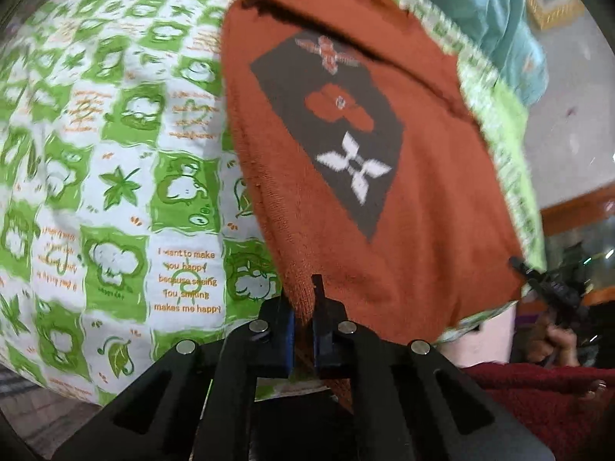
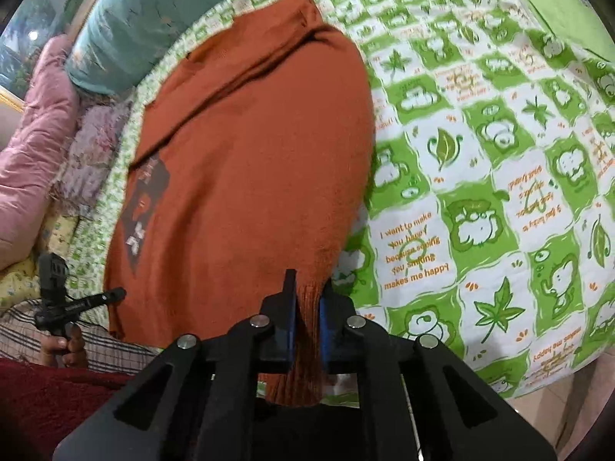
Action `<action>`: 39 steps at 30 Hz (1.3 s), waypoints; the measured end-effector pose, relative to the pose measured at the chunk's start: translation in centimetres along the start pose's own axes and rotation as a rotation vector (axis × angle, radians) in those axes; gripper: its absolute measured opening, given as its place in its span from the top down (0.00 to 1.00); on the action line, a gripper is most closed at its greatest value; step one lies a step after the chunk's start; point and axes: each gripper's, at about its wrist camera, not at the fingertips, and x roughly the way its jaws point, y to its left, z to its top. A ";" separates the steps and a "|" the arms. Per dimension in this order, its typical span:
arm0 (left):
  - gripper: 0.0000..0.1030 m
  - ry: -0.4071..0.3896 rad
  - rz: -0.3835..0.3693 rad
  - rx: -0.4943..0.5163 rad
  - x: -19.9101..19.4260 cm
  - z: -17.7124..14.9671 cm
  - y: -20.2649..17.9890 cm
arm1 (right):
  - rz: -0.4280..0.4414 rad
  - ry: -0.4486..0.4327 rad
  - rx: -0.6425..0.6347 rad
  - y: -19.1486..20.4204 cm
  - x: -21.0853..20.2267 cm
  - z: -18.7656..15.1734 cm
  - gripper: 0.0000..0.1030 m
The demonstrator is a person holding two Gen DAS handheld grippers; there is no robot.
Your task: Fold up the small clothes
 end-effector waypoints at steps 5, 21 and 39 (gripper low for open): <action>0.97 -0.104 -0.078 -0.088 -2.6 0.8 1.4 | 0.081 -0.064 0.049 0.1 -1.8 1.3 0.90; 0.97 -0.383 -0.128 -0.130 -3.5 18.2 -1.5 | 0.156 -0.269 0.037 2.8 0.0 16.6 0.90; 0.97 -0.425 -0.037 -0.185 1.5 31.6 0.3 | 0.128 -0.211 0.038 1.1 9.9 31.1 0.90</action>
